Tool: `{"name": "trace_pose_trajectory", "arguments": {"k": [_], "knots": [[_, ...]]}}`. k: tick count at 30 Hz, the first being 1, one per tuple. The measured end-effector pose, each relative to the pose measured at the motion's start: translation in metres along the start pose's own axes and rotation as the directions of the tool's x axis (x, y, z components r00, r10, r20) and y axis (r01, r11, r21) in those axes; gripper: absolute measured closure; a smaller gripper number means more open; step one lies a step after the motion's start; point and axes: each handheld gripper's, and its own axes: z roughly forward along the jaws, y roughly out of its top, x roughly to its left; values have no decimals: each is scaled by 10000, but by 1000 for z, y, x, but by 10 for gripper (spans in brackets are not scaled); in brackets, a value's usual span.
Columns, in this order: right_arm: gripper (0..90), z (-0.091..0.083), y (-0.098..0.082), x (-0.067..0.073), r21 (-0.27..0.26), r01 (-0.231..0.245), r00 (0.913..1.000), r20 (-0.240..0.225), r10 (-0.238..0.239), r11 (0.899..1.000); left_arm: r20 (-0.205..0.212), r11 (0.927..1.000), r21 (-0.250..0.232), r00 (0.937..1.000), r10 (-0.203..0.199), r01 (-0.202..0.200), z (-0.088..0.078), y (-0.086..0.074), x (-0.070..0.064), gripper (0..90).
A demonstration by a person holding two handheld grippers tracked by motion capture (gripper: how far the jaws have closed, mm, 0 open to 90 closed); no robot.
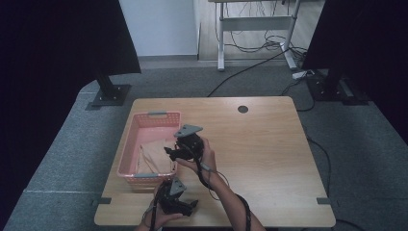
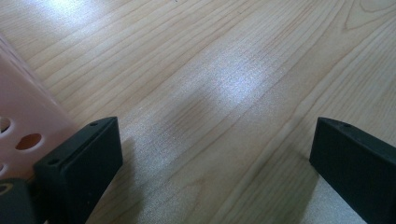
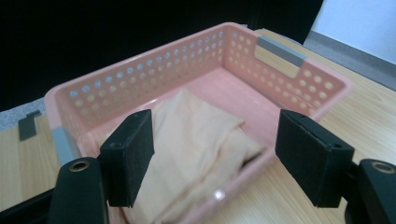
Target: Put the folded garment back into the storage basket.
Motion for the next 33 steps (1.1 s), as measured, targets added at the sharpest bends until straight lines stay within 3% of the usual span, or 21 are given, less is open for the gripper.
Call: {"name": "trace_pose_trajectory", "arguments": {"k": [8,15,22,30,33], "knots": [[254,-37,-28,-12,4,-179,9992,345,179,9998,-39,10000,-4,10000,-24,24,0,0,0,24],[246,-74,-67,-17,72,-138,9989,442,135,9999,-43,10000,8,10000,-5,5,0,0,0,23],[245,-118,-104,-24,-108,-541,9955,778,548,9985,-38,10000,31,10000,-2,2,-1,0,0,23],[246,-160,-150,-30,-154,-928,9813,1678,941,9956,-64,10000,34,10000,-17,18,-1,0,0,23],[245,-170,-169,-32,181,-1091,9762,1902,1037,9939,-76,10000,43,10000,-23,23,-1,0,0,23]]}}
